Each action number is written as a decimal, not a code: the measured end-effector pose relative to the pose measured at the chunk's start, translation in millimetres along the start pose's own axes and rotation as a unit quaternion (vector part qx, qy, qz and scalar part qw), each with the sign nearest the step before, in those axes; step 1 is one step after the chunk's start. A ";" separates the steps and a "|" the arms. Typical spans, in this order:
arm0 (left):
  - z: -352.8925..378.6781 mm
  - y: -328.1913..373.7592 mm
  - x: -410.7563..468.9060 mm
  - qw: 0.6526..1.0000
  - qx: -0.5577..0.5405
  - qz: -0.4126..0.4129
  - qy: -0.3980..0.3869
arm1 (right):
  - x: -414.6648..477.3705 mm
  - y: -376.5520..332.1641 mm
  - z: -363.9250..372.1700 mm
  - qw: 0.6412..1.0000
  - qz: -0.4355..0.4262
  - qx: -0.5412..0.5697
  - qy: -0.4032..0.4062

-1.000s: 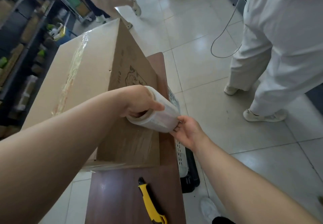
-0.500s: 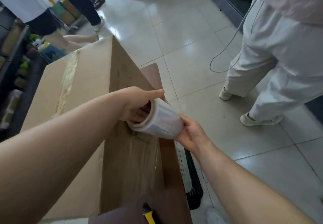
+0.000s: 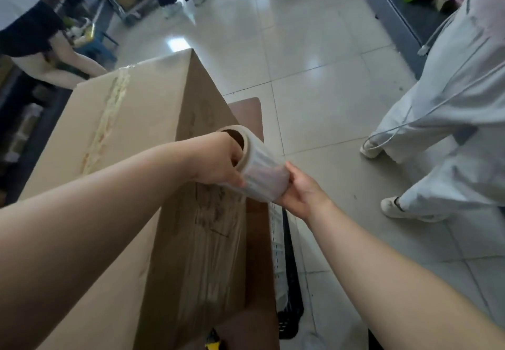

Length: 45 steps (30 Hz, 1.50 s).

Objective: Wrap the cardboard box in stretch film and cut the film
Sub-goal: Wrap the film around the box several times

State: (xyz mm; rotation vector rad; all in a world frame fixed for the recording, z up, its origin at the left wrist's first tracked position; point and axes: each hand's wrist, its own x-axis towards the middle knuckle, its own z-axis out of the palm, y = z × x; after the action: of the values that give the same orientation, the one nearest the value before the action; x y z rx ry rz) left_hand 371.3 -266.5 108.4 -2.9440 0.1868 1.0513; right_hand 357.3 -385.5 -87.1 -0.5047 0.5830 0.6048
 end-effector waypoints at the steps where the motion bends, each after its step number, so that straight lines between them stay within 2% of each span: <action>1: -2.3 -0.8 4.3 1.000 -0.017 -0.002 0.004 | 4.5 -2.2 0.0 1.000 0.004 0.011 -0.002; 3: -8.3 -2.7 14.1 0.992 -0.121 -0.037 0.018 | 13.4 -3.7 -1.1 0.999 0.012 0.038 -0.016; 4: -10.6 -2.7 19.0 0.977 -0.205 -0.062 0.010 | 16.4 -3.7 -1.4 0.998 0.015 0.052 -0.026; 6: -13.7 -0.9 31.9 0.925 -0.364 -0.106 -0.018 | 20.2 -4.6 -0.5 0.996 0.022 0.079 -0.035; 9: -18.1 6.5 46.3 0.880 -0.452 -0.146 -0.005 | 28.4 -8.7 2.7 0.995 0.021 0.092 -0.027; 11: -22.3 11.9 53.1 0.874 -0.461 -0.150 0.007 | 35.1 -13.8 4.2 0.996 0.018 0.086 -0.016; 12: -25.4 14.4 55.1 0.882 -0.446 -0.149 0.015 | 38.2 -17.5 5.2 0.997 0.017 0.081 -0.012; 16: -31.9 16.1 65.1 0.958 -0.253 -0.125 0.055 | 46.2 -40.1 14.6 1.000 0.021 0.019 0.014; 18: -38.0 15.3 69.0 0.979 -0.162 -0.114 0.054 | 52.4 -51.3 20.1 0.999 0.026 -0.010 0.016; 21: -48.3 10.4 75.3 0.993 -0.076 -0.089 0.023 | 63.5 -66.0 27.9 0.999 0.038 -0.037 0.011; 24: -55.8 6.0 81.8 0.996 -0.040 -0.073 0.001 | 75.6 -76.7 33.1 0.998 0.053 -0.039 0.012; 26: -60.1 4.0 87.9 0.994 -0.077 -0.079 0.016 | 83.6 -78.7 34.9 0.998 0.055 -0.024 0.011; 27: -62.7 3.7 91.8 0.987 -0.133 -0.088 0.029 | 86.9 -78.4 35.0 0.998 0.057 -0.012 0.006; 28: -65.4 4.4 96.1 0.970 -0.217 -0.102 0.035 | 89.9 -77.5 34.6 0.998 0.057 0.001 0.000; 30: -70.2 5.6 107.7 0.909 -0.390 -0.145 0.020 | 94.9 -74.1 34.5 0.998 0.052 0.027 -0.014; 31: -72.2 5.4 114.4 0.882 -0.443 -0.162 0.017 | 96.6 -72.9 34.6 0.998 0.051 0.036 -0.017; 33: -75.9 5.9 125.9 0.864 -0.470 -0.178 0.023 | 102.3 -71.6 35.1 0.997 0.054 0.053 -0.016; 36: -82.8 8.7 137.0 0.876 -0.455 -0.161 0.017 | 109.4 -78.0 36.8 0.997 0.048 0.054 0.005; 37: -85.5 7.5 140.1 0.891 -0.429 -0.150 0.011 | 111.1 -82.3 38.2 0.998 0.041 0.042 0.014; 40: -97.1 0.8 146.4 0.972 -0.210 -0.102 0.022 | 118.2 -93.7 43.7 0.999 0.038 -0.010 0.018; 42: -105.8 -1.9 147.9 0.992 -0.103 -0.066 0.021 | 123.6 -99.7 51.7 0.998 0.043 -0.036 0.017; 45: -116.6 -5.0 151.6 1.000 0.004 -0.008 0.002 | 134.0 -107.5 64.0 0.998 0.032 -0.038 0.025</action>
State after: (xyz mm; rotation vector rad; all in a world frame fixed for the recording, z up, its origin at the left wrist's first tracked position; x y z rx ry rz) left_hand 561.7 -283.8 102.9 -2.9364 0.1675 1.0395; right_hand 539.9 -373.9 -97.3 -0.5752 0.6265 0.6777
